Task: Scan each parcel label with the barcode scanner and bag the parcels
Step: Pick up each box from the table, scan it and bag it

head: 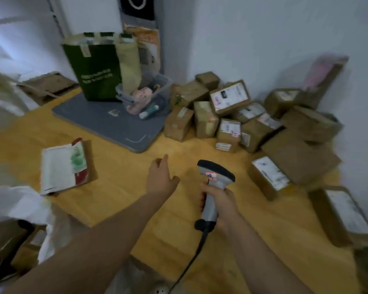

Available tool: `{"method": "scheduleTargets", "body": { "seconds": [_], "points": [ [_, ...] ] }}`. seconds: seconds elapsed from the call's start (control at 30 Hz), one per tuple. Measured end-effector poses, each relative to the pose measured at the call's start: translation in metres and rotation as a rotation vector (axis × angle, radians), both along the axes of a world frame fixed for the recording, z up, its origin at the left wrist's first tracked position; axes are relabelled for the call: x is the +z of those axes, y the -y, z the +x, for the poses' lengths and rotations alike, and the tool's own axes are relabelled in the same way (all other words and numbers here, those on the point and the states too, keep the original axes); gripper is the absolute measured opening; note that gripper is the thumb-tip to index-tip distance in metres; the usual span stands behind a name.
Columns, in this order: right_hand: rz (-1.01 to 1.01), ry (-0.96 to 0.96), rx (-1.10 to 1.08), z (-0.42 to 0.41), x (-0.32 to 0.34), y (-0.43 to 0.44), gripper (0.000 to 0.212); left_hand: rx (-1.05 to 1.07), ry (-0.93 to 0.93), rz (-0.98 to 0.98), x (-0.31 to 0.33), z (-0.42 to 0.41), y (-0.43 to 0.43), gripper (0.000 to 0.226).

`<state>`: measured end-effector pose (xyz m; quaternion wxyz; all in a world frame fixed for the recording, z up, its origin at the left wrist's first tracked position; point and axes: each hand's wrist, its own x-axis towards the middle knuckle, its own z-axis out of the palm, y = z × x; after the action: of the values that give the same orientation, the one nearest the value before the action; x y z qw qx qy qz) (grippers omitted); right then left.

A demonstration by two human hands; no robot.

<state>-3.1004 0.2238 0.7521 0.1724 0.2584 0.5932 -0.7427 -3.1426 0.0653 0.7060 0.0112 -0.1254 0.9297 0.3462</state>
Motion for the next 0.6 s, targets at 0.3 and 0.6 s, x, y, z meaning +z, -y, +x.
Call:
{"method": "scheduleTargets", "body": {
  "seconds": [0.3,0.6],
  "points": [
    [-0.092,-0.034,-0.596,0.030,0.005,-0.183,0.013,-0.785,0.017,-0.090,0.002,-0.027,-0.224,0.066],
    [-0.101,-0.005,-0.876,0.078,-0.021,-0.297,0.010,-1.370,-0.087,-0.510,-0.002,-0.019,-0.405,0.079]
  ]
}}
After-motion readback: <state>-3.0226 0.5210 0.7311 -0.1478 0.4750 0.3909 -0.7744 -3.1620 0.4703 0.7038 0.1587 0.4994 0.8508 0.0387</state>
